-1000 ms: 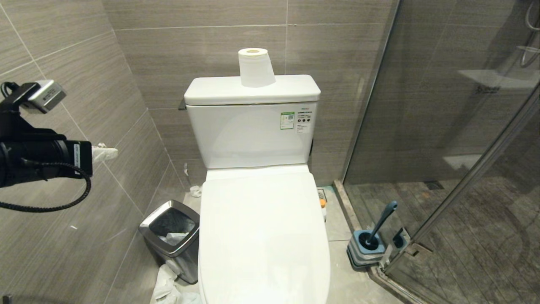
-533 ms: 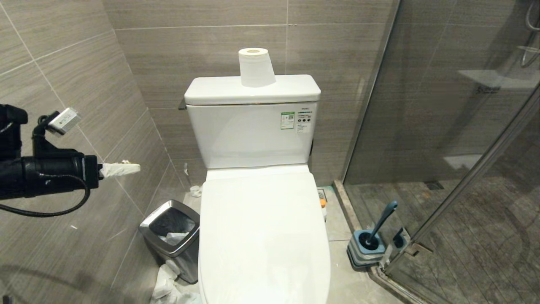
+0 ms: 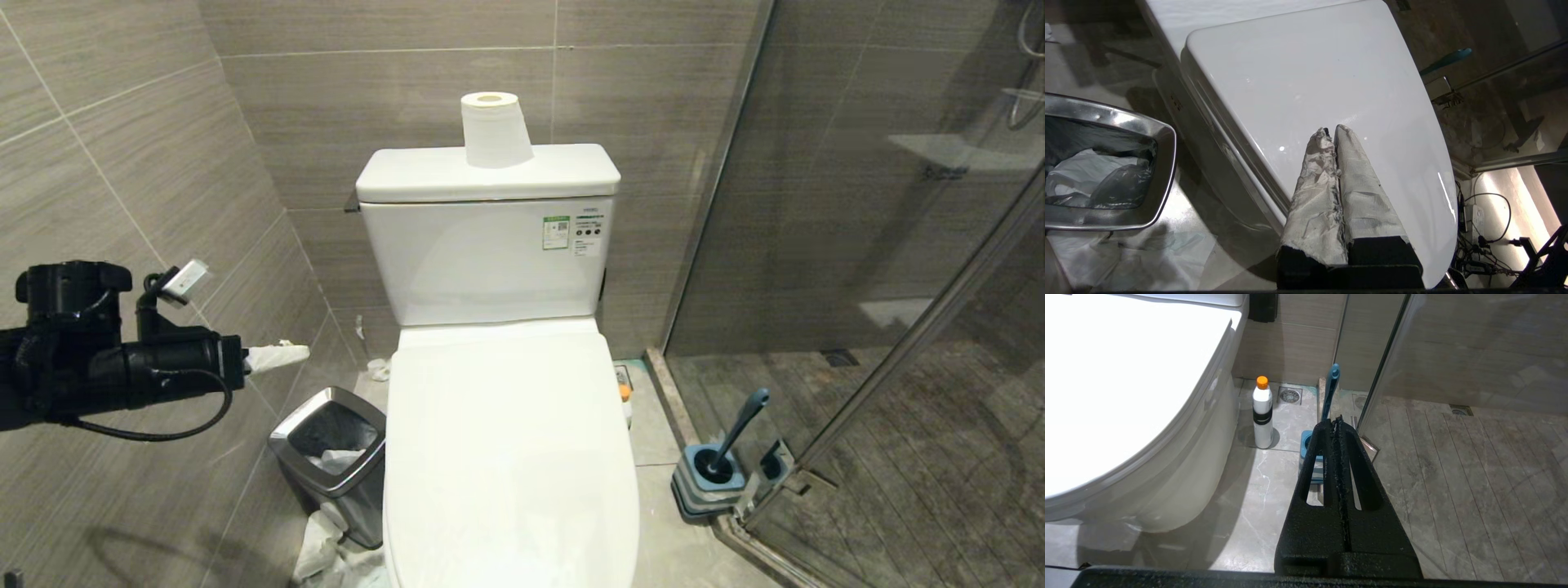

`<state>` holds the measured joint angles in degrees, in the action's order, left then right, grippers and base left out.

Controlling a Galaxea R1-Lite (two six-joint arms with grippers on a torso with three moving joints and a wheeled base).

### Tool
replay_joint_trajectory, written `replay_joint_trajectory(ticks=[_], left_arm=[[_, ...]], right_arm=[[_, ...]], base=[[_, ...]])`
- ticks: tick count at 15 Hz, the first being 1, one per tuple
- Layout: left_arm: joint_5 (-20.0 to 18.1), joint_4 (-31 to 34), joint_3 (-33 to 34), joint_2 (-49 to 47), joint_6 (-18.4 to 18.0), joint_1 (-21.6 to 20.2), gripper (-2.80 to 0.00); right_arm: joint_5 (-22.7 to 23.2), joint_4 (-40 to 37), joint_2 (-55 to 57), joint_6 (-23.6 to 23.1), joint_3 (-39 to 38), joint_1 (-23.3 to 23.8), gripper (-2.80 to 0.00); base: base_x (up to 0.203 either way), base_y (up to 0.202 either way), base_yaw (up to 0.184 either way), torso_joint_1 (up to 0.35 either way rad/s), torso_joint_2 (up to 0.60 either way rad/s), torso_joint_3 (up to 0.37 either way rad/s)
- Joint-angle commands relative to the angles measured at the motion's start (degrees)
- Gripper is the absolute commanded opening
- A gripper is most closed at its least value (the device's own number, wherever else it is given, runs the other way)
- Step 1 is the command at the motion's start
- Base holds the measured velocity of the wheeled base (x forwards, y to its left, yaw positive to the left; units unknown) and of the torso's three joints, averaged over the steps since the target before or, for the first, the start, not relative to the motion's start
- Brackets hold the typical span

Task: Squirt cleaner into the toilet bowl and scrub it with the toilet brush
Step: Use the left hand to lift the toilet lid slightly

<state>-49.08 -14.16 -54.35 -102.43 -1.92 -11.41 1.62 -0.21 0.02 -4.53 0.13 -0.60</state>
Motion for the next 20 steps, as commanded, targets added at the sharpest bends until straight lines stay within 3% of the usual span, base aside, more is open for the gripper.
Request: replay_joint_trajectory(ticks=[1, 6, 10, 12, 15, 18, 20], left_arm=[[-0.19, -1.75, 2.34, -0.92, 0.04, 0.85, -2.80], [3.37, -6.05, 8.91, -0.21, 0.08, 4.12, -2.80], [2.89, -6.75, 7.51, -0.94, 0.23, 2.92, -2.80], [0.28, -9.39, 7.44, -3.49, 1.01, 0.90, -2.80], [-2.20, -16.14, 7.50, -6.74, 5.00, -1.63, -2.80], [-2.20, -18.57, 7.94, -7.49, 12.43, -1.61, -2.80], [-2.16, -19.34, 7.94, -7.90, 13.44, -1.77, -2.80]], right_arm=[[0.05, 0.03, 0.06, -0.04, 0.02, -0.02, -2.80], [0.05, 0.03, 0.06, -0.04, -0.04, -0.02, -2.80], [0.05, 0.03, 0.06, -0.04, -0.05, -0.02, -2.80], [0.05, 0.03, 0.06, -0.04, -0.03, -0.02, -2.80], [0.05, 0.03, 0.06, -0.04, -0.01, -0.02, -2.80], [0.05, 0.03, 0.06, -0.04, -0.03, -0.02, -2.80], [0.05, 0.03, 0.06, -0.04, 0.03, -0.02, -2.80]], base=[[0.000, 0.000, 0.000, 0.000, 0.00, 0.000], [0.000, 0.000, 0.000, 0.000, 0.00, 0.000], [0.000, 0.000, 0.000, 0.000, 0.00, 0.000], [0.000, 0.000, 0.000, 0.000, 0.00, 0.000], [0.000, 0.000, 0.000, 0.000, 0.00, 0.000], [0.000, 0.000, 0.000, 0.000, 0.00, 0.000], [0.000, 0.000, 0.000, 0.000, 0.00, 0.000]])
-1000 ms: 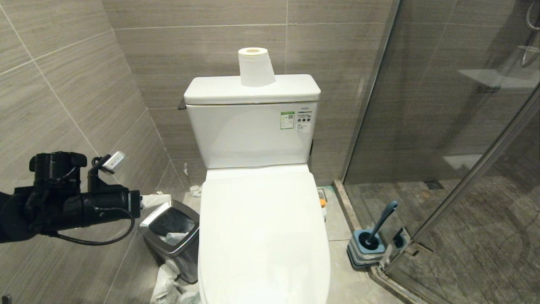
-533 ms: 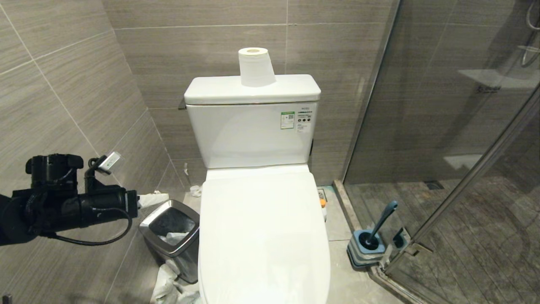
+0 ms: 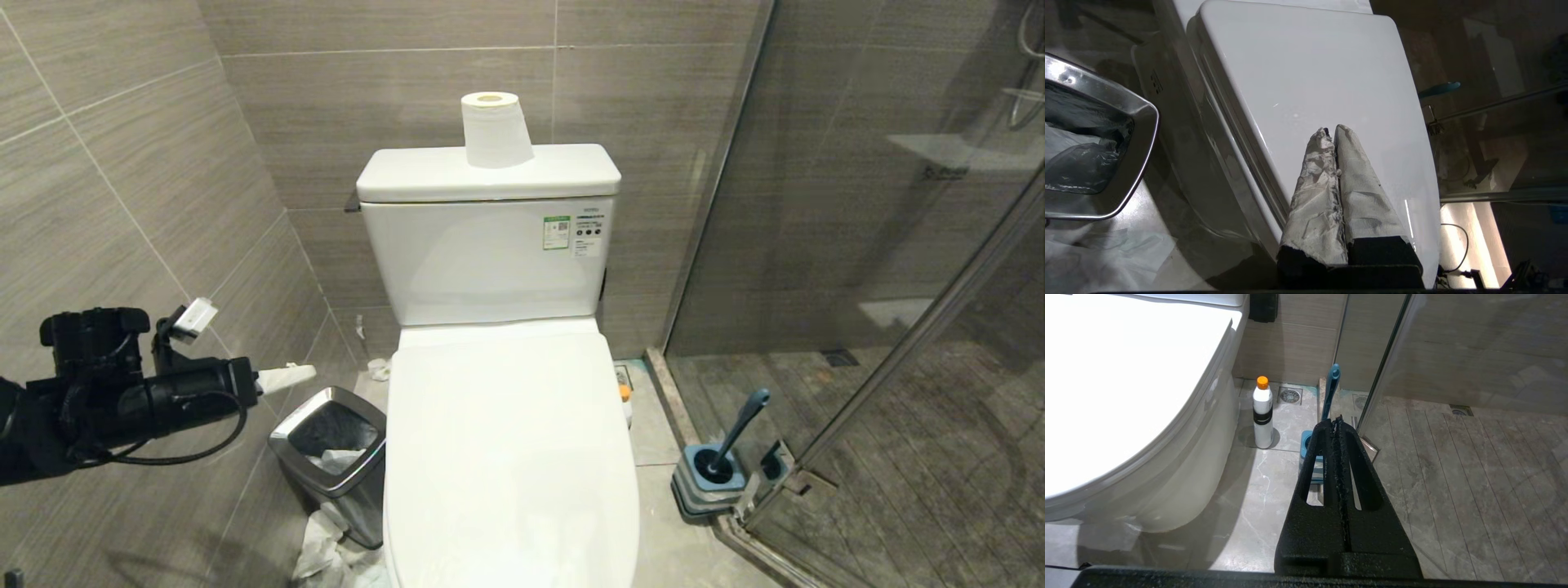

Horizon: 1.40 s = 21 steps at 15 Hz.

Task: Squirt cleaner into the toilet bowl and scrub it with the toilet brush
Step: Use the left hand to lift the toilet lid slightly

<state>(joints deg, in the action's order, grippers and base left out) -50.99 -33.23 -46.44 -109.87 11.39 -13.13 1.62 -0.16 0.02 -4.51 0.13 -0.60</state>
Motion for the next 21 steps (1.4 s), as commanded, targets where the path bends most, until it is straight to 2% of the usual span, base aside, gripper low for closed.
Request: replay_joint_trajectory(ticks=[1, 6, 17, 18, 21], left_arm=[[-0.25, -0.43, 0.28, -1.04, 0.19, -0.14, -2.80], [-0.26, -0.31, 0.03, -3.59, 0.91, -0.93, -2.80], [-0.30, -0.44, 1.78, -3.73, 1.00, -1.47, -2.80], [-0.89, -0.75, 2.85, -3.56, 1.00, -1.69, -2.80], [-9.69, -3.46, 8.66, -3.45, -0.49, -3.45, -2.80]], right_arm=[[0.05, -0.01, 0.06, -0.06, 0.04, -0.02, -2.80], [0.05, -0.01, 0.06, -0.06, -0.03, -0.02, -2.80], [0.05, -0.01, 0.06, -0.06, 0.02, -0.02, -2.80], [0.05, -0.01, 0.06, -0.06, 0.02, -0.02, -2.80], [0.05, -0.01, 0.06, -0.06, 0.03, -0.02, -2.80]], base=[[0.000, 0.000, 0.000, 0.000, 0.00, 0.000], [0.000, 0.000, 0.000, 0.000, 0.00, -0.028], [0.000, 0.000, 0.000, 0.003, 0.00, -0.168], [0.000, 0.000, 0.000, 0.006, 0.00, -0.031], [0.000, 0.000, 0.000, 0.000, 0.00, 0.000]])
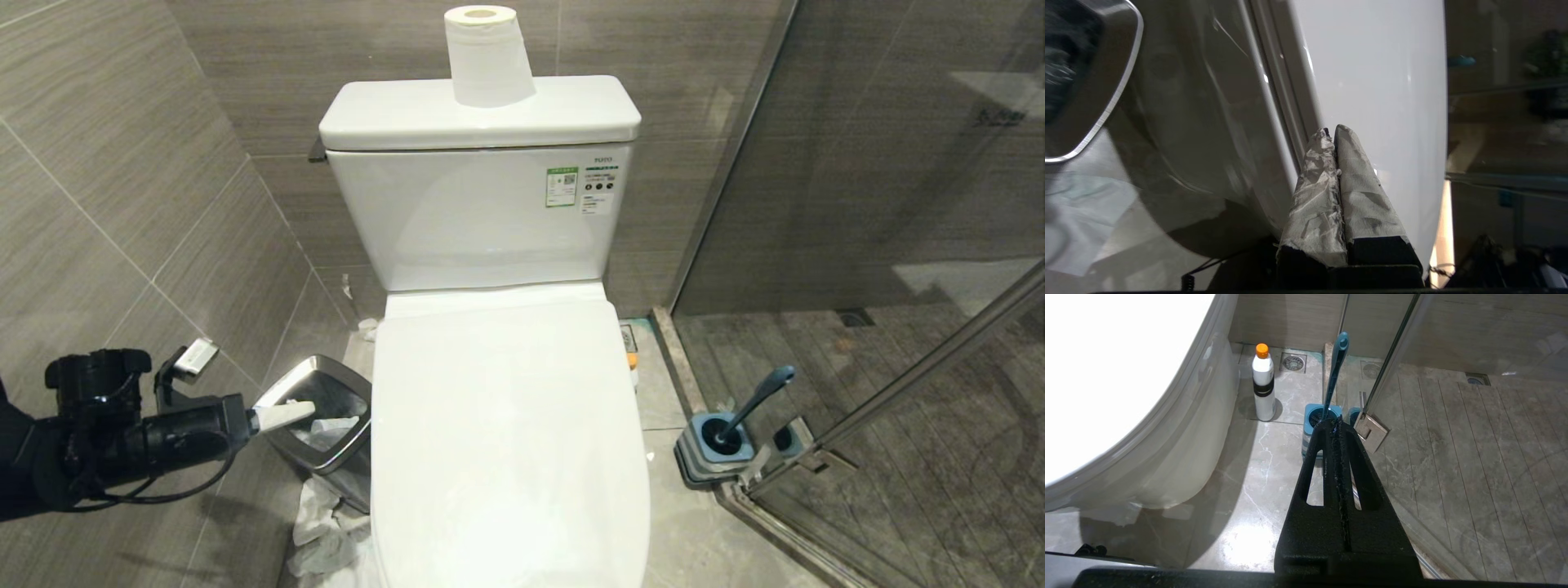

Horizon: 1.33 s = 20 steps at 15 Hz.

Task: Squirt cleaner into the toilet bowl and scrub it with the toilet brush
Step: Use the left hand to lift the toilet lid slightly

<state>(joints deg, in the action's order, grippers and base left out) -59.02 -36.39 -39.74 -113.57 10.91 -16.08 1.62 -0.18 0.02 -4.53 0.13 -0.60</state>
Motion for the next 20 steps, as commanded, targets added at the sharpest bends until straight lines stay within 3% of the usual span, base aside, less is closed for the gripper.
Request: replay_joint_trajectory(ticks=[1, 3, 4, 10, 11, 18, 20], left_arm=[[-3.95, -1.61, 5.39, 0.06, -2.08, -1.03, -2.80], [-7.92, -3.27, 11.51, -1.25, -9.63, -1.60, -2.80], [-9.28, -3.77, 12.67, -2.46, -11.37, -1.55, -2.80], [-10.89, -3.73, 12.99, -6.49, -11.87, -1.41, -2.80], [-11.15, -3.69, 13.44, -6.50, -11.82, -1.33, 0.00], [-16.99, -3.86, 16.71, -6.41, -13.29, -1.41, 0.00], [-17.09, -3.87, 16.65, -7.00, -14.13, -1.41, 0.00]], right_arm=[[0.05, 0.01, 0.06, -0.04, -0.04, -0.02, -2.80], [0.05, 0.01, 0.06, -0.04, 0.03, -0.02, -2.80], [0.05, 0.01, 0.06, -0.04, 0.04, -0.02, -2.80], [0.05, 0.01, 0.06, -0.04, 0.01, -0.02, -2.80], [0.05, 0.01, 0.06, -0.04, 0.02, -0.02, -2.80], [0.05, 0.01, 0.06, -0.04, 0.04, -0.02, -2.80], [0.05, 0.01, 0.06, -0.04, -0.02, -0.02, -2.80]], base=[[0.000, 0.000, 0.000, 0.000, 0.00, 0.000], [0.000, 0.000, 0.000, 0.000, 0.00, 0.000], [0.000, 0.000, 0.000, 0.000, 0.00, 0.000], [0.000, 0.000, 0.000, 0.000, 0.00, 0.000], [0.000, 0.000, 0.000, 0.000, 0.00, 0.000], [0.000, 0.000, 0.000, 0.000, 0.00, 0.000], [0.000, 0.000, 0.000, 0.000, 0.00, 0.000]])
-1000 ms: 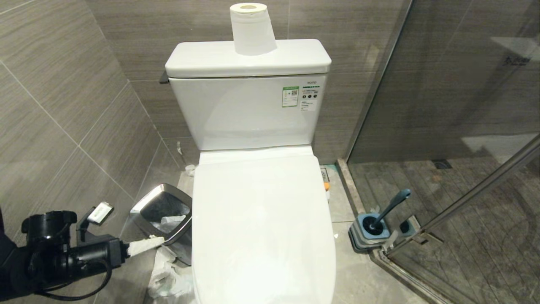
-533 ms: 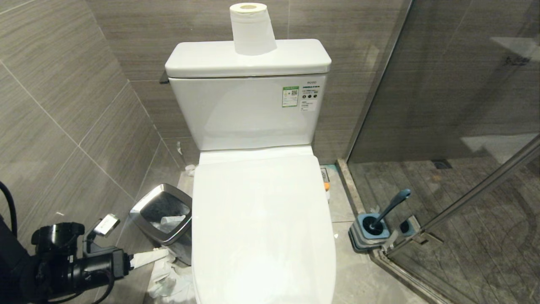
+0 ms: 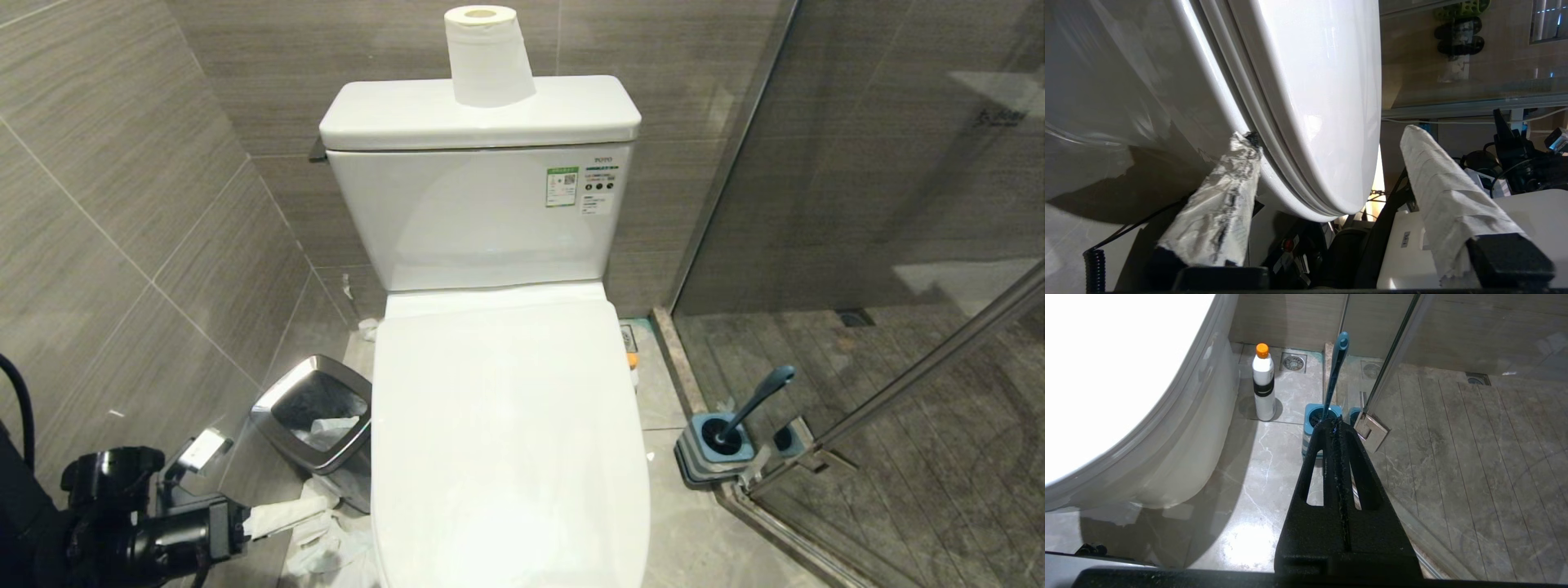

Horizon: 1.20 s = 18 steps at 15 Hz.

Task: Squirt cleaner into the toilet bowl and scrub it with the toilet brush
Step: Use the left hand to lift the toilet lid slightly

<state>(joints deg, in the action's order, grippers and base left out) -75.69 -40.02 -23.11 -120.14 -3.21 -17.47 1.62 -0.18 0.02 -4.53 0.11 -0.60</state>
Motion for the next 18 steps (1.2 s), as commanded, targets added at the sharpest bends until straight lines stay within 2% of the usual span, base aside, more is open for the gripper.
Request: replay_joint_trajectory(ticks=[1, 5, 10, 14, 18], left_arm=[[-0.42, -0.23, -0.34, -1.15, -0.56, 0.03, 0.00], [-0.42, -1.00, -0.44, -3.71, -2.04, 0.79, 0.00], [-0.42, -8.78, 0.39, -7.86, -2.41, 4.13, 0.00], [0.16, -14.70, 4.55, -9.05, -2.76, 5.76, 0.00], [2.06, -14.70, 4.83, -9.01, -2.78, 6.70, 0.00]], right_arm=[[0.05, 0.01, 0.06, -0.04, 0.07, -0.02, -2.80], [0.05, 0.01, 0.06, -0.04, -0.02, -0.02, -2.80], [0.05, 0.01, 0.06, -0.04, 0.07, -0.02, -2.80], [0.05, 0.01, 0.06, -0.04, -0.02, -0.02, -2.80], [0.05, 0.01, 0.06, -0.04, -0.02, -0.02, -2.80]], base=[[0.000, 0.000, 0.000, 0.000, 0.00, 0.000], [0.000, 0.000, 0.000, 0.000, 0.00, 0.000], [0.000, 0.000, 0.000, 0.000, 0.00, 0.000], [0.000, 0.000, 0.000, 0.000, 0.00, 0.000], [0.000, 0.000, 0.000, 0.000, 0.00, 0.000]])
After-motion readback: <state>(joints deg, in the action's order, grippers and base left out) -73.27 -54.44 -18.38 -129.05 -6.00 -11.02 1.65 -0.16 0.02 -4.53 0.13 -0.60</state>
